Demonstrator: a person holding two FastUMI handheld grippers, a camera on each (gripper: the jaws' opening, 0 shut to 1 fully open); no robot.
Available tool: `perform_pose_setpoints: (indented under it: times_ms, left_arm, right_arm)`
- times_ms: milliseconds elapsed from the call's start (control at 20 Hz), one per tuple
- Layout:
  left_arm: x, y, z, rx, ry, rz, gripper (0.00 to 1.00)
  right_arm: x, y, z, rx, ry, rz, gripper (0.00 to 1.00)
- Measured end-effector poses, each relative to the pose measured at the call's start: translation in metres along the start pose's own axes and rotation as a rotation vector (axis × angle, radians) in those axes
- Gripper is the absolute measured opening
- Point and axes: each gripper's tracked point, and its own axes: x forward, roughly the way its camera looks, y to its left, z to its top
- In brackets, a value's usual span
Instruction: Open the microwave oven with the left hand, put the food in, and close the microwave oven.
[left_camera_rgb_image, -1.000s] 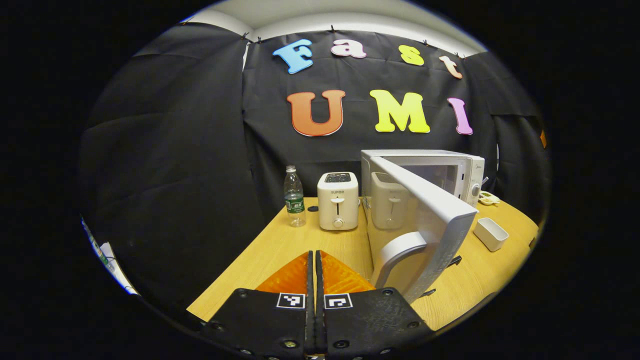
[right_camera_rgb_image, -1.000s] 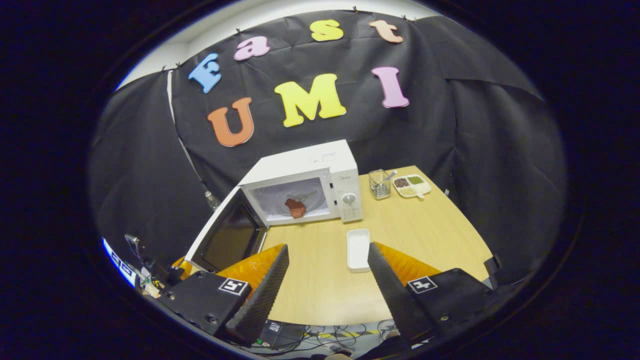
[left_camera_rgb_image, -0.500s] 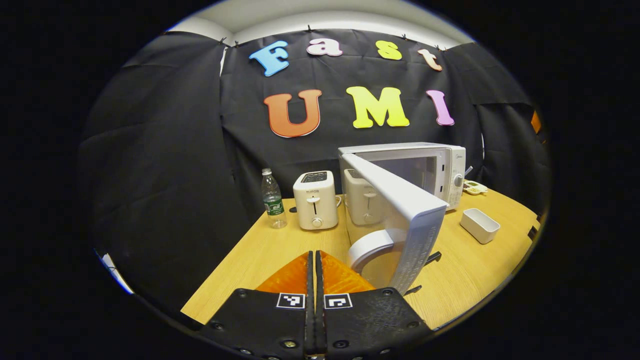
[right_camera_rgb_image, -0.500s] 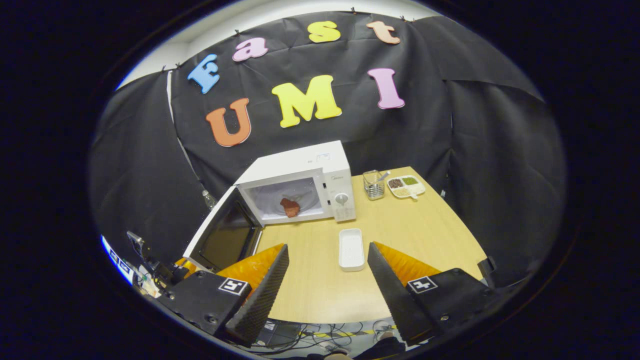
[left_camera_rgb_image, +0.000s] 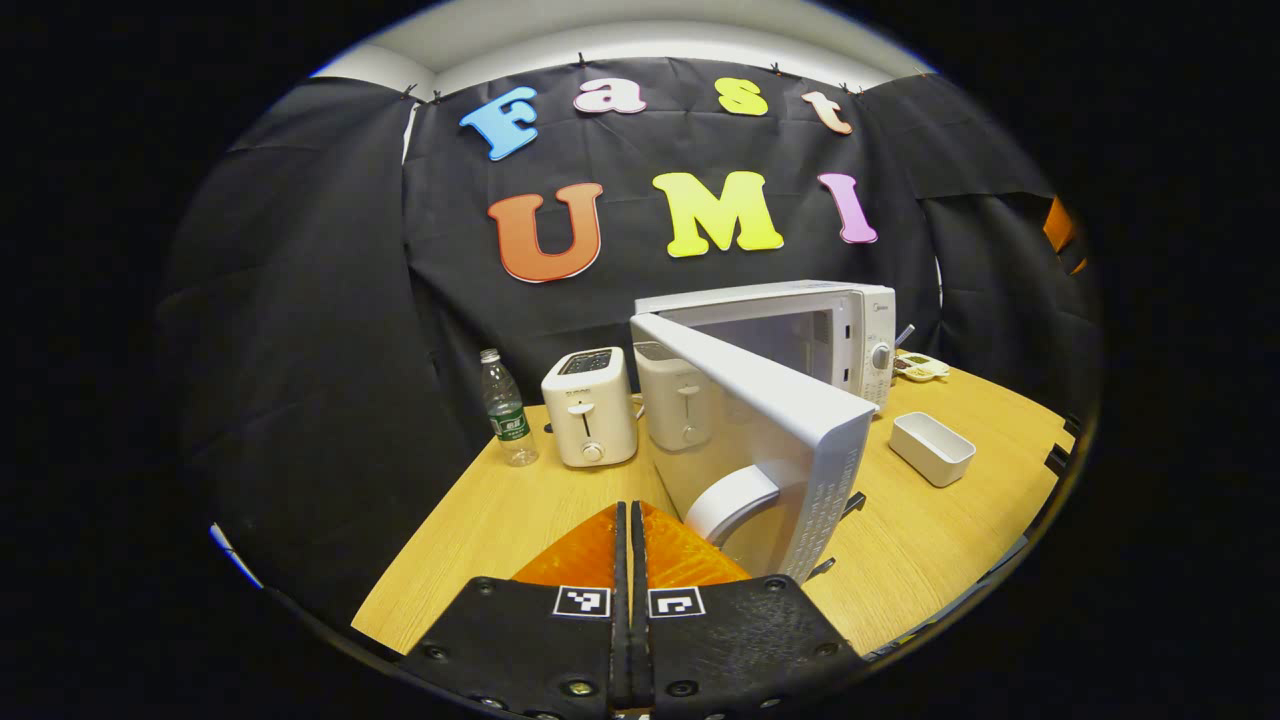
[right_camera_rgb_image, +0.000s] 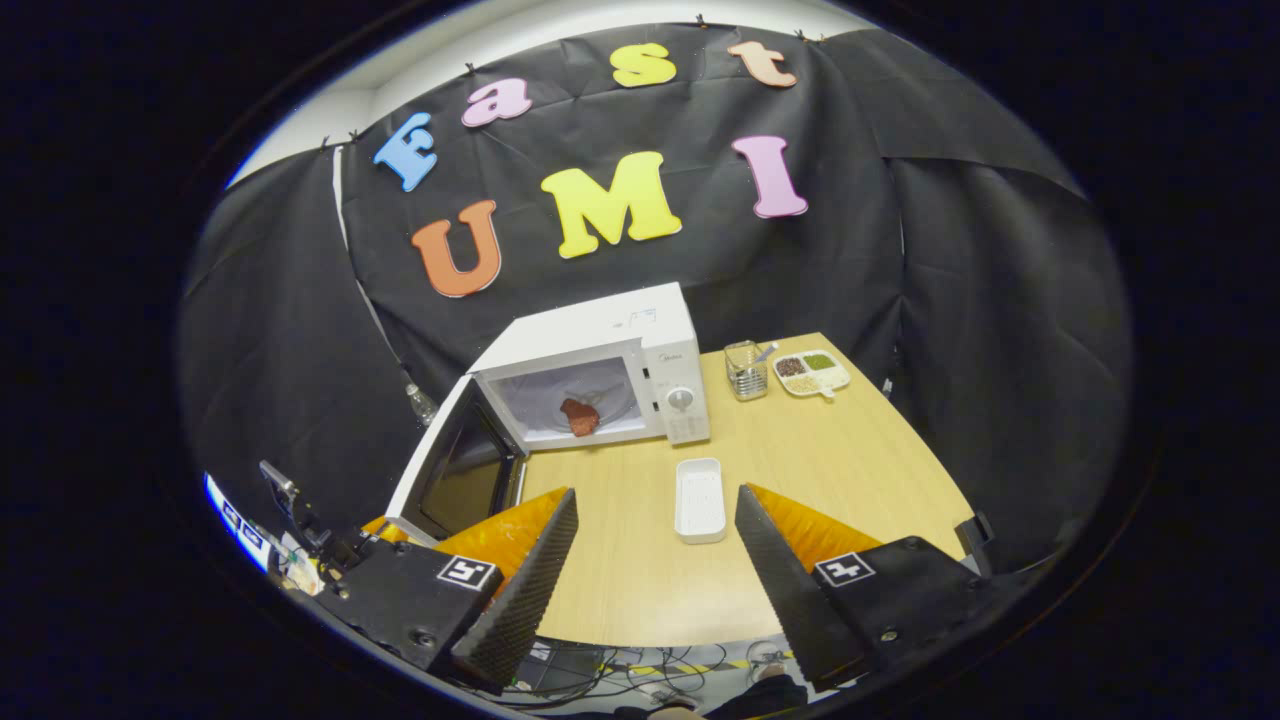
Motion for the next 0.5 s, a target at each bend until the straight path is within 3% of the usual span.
perform_pose_setpoints:
  times_ms: [400, 450, 500]
  left_arm:
    - [0.018, -0.062, 0.019, 0.034, -0.013, -0.094, 0.00]
    - [0.022, -0.071, 0.021, 0.040, -0.012, -0.103, 0.00]
    - [0.025, -0.079, 0.023, 0.044, -0.010, -0.113, 0.00]
  right_arm:
    - [0.000, -0.034, -0.001, 0.038, 0.004, -0.016, 1.00]
    - [0.002, -0.040, -0.001, 0.040, 0.010, -0.018, 0.90]
    - [0.004, -0.046, -0.001, 0.044, 0.013, -0.016, 1.00]
